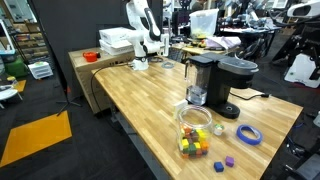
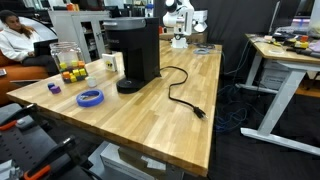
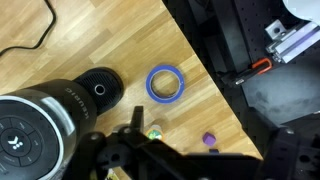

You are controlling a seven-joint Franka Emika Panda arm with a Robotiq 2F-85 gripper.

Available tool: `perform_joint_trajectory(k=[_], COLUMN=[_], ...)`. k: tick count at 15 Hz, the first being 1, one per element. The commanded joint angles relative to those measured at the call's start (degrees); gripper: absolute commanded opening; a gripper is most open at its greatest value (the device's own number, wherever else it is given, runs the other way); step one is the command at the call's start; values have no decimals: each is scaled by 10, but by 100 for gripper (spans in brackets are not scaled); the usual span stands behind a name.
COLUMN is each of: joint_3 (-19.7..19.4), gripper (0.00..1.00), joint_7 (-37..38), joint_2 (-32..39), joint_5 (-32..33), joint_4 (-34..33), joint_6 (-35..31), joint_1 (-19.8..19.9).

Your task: Open the lid of the coffee maker

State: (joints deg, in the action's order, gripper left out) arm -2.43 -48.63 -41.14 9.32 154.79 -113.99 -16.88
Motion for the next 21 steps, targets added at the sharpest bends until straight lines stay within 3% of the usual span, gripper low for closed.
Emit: perform_joint_trajectory(k=[1, 5, 10, 13, 21], joint_3=[-15, -6, 2, 4, 9], gripper=[100, 100, 100, 100, 100], joint_7=[-49, -105, -130, -135, -121], joint_2=[-2, 18, 42, 59, 49], joint_5=[-41, -34, -16, 0, -15], joint_4=[3, -7, -7, -8, -2], joint_6=[-7, -10, -61, -91, -76], joint_1=[-20, -19, -5, 2, -1])
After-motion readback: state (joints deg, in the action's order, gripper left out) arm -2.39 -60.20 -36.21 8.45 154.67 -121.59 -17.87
